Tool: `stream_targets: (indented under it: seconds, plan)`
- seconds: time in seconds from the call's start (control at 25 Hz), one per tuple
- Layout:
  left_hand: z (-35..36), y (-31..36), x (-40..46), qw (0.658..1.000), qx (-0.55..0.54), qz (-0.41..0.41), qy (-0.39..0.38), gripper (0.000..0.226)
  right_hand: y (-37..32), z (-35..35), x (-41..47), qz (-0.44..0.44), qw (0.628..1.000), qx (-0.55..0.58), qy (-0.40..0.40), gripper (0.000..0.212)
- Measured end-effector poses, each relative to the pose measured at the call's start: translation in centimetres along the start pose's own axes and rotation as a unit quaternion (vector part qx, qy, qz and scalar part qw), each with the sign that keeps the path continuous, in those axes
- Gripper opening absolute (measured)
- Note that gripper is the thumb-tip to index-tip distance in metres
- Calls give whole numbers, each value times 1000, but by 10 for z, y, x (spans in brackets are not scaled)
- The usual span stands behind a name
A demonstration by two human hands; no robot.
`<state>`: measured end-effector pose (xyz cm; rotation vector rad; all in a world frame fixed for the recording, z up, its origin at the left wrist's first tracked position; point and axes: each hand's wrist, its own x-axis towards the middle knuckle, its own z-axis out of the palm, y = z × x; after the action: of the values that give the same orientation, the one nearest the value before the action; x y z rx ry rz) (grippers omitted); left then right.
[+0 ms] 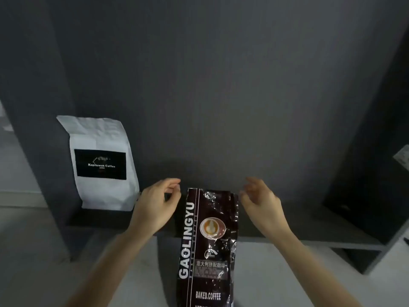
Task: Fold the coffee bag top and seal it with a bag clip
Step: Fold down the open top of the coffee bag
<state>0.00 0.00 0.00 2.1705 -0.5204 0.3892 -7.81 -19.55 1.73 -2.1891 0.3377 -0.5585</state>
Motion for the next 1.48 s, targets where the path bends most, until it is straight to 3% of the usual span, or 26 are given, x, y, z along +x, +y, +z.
stream_targets:
  seconds: [0.28, 0.64, 0.84, 1.12, 1.48]
  plan:
    - [33, -25, -13, 997, -23, -49, -49, 29, 32, 27, -3, 38, 998, 35, -38, 27]
    - [38, -24, -26, 993, -59, -50, -94, 33, 36, 39, -13, 58, 995, 66, -43, 31]
    - [33, -15, -48, 990, -116, -56, -50, 33, 34, 36, -33, 67, 990, 122, -11, 28]
    - [28, 5, -92, 969, -231, -94, -5, 28, 31, 34, -78, 74, 979, 162, 98, 17]
    - [16, 11, -114, 954, -265, -137, 18, 26, 30, 29, -107, 116, 964, 223, 89, 12]
